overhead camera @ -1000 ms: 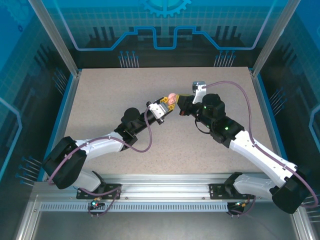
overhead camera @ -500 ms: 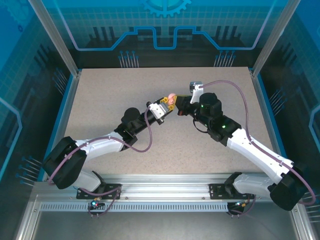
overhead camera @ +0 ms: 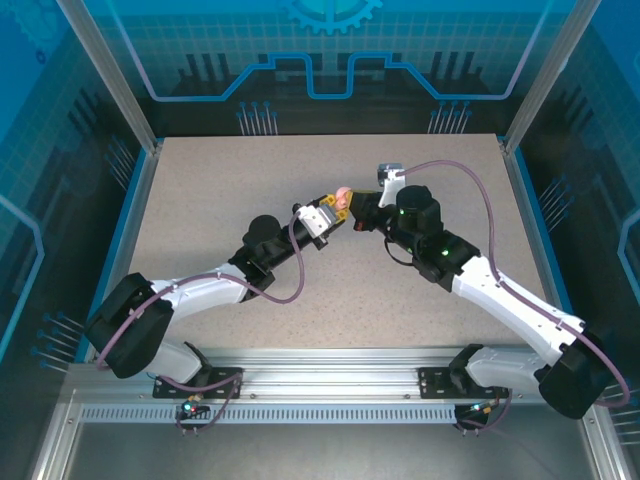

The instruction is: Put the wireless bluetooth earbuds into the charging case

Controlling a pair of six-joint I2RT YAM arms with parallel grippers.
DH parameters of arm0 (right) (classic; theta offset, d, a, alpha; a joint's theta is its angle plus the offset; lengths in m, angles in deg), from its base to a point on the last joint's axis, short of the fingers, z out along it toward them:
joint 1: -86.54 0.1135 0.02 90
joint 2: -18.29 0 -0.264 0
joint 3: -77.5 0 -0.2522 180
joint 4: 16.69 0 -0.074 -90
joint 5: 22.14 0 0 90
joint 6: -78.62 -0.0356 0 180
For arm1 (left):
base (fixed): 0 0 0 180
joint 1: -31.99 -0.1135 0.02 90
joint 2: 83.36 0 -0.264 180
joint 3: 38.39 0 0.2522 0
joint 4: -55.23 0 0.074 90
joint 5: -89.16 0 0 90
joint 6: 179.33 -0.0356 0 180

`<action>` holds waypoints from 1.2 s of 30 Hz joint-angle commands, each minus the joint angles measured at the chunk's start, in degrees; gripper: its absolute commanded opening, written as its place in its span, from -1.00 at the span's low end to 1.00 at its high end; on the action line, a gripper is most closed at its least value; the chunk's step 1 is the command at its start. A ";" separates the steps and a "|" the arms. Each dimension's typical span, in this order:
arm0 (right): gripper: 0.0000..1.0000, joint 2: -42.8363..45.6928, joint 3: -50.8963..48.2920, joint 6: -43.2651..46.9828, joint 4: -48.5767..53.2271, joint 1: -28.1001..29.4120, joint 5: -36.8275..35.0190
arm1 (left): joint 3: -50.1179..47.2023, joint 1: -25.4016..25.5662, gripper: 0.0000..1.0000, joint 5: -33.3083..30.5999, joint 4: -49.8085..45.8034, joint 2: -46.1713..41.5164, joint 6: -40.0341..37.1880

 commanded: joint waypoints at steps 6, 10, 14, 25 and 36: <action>-0.71 -1.92 1.46 -1.05 5.05 1.00 -0.02 | 2.06 0.06 -1.00 0.01 3.88 -0.93 1.03; -0.61 -1.23 2.86 -0.75 6.18 0.94 -0.99 | 1.81 0.09 -1.00 -0.08 3.73 -0.89 1.02; -0.54 -0.81 4.71 -0.19 7.44 0.68 -1.13 | 1.26 0.13 -1.00 -0.31 3.96 -0.76 1.28; 0.07 0.41 8.39 -0.17 9.95 0.16 -0.31 | 0.28 0.13 -1.00 -1.00 4.36 -1.03 2.09; 0.49 9.46 9.20 -2.50 19.63 -2.62 -1.72 | -2.68 -0.30 -1.00 -6.57 5.33 -2.16 3.95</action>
